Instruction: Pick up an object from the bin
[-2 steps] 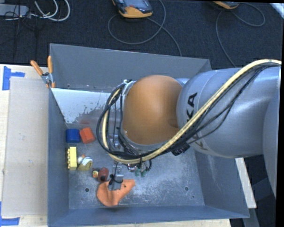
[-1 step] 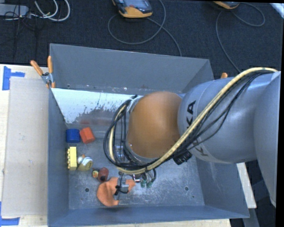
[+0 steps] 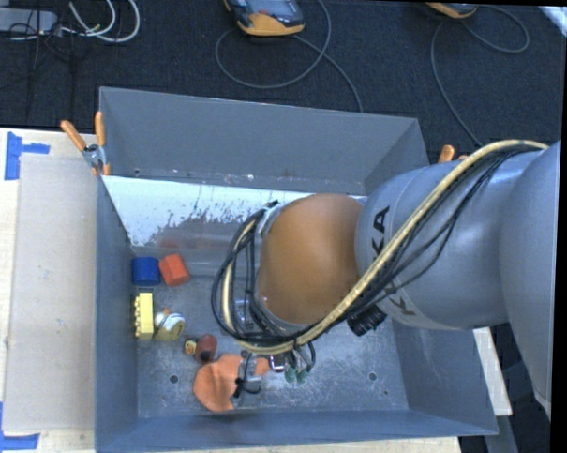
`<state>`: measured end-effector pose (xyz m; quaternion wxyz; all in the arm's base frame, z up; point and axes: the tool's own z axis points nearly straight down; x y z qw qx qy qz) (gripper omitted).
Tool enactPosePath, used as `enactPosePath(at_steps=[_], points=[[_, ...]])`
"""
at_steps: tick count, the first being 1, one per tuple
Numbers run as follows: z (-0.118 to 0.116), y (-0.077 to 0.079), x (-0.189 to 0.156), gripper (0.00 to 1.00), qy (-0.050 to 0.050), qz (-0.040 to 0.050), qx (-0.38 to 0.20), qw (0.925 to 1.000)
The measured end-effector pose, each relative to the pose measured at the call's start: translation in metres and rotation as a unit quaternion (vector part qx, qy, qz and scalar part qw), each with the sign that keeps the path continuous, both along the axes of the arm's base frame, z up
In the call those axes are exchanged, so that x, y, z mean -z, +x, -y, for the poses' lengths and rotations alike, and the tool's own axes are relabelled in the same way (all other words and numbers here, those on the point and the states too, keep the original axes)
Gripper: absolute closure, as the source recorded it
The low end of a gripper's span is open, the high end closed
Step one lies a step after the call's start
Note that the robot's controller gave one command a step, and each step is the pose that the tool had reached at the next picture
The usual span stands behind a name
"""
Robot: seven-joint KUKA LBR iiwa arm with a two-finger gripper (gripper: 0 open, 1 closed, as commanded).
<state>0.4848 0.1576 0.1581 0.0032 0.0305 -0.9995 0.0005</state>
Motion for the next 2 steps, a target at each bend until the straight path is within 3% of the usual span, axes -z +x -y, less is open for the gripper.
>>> enactPosePath(at_steps=[1, 2], points=[[0.0084, -0.0052, -0.0264, 0.0, -0.001, -0.0038, -0.031, 0.9995], [0.0019, -0.004, -0.021, 0.0, 0.002, 0.0052, -0.103, 0.9947]])
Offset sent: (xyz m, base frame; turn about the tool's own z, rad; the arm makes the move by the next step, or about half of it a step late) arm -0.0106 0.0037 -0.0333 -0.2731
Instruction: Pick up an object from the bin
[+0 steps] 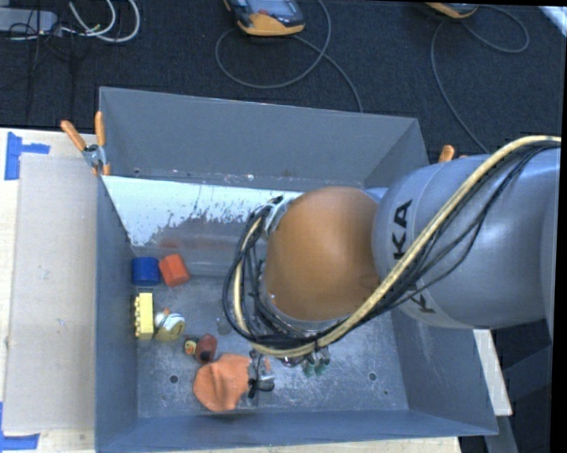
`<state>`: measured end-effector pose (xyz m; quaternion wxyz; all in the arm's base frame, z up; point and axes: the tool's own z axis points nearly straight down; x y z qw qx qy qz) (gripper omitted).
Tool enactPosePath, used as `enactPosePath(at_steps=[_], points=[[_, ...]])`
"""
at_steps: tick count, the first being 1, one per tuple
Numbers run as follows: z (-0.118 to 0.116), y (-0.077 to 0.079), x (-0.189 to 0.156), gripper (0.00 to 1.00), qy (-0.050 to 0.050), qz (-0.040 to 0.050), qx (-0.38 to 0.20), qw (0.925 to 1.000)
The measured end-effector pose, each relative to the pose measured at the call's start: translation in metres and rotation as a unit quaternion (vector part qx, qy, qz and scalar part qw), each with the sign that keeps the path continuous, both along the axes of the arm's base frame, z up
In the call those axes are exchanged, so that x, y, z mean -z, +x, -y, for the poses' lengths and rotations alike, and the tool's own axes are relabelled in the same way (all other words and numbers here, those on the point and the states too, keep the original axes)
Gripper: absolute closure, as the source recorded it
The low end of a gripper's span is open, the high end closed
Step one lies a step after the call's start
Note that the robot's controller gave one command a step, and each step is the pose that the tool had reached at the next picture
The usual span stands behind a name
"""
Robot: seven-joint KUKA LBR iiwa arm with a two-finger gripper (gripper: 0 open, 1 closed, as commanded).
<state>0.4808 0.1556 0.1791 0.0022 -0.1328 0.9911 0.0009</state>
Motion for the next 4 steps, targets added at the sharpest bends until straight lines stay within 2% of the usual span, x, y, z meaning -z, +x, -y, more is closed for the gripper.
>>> enactPosePath(at_steps=[1, 2, 3, 4], points=[[0.001, 0.007, 0.07, 0.0, -0.002, -0.006, -0.023, 0.9997], [0.007, 0.016, 0.104, 1.0, 0.0, 0.0005, -0.177, 0.9842], [0.007, 0.016, 0.104, 1.0, 0.0, 0.0005, -0.177, 0.9843], [-0.01, 0.024, 0.107, 1.0, -0.001, 0.0003, -0.177, 0.9843]])
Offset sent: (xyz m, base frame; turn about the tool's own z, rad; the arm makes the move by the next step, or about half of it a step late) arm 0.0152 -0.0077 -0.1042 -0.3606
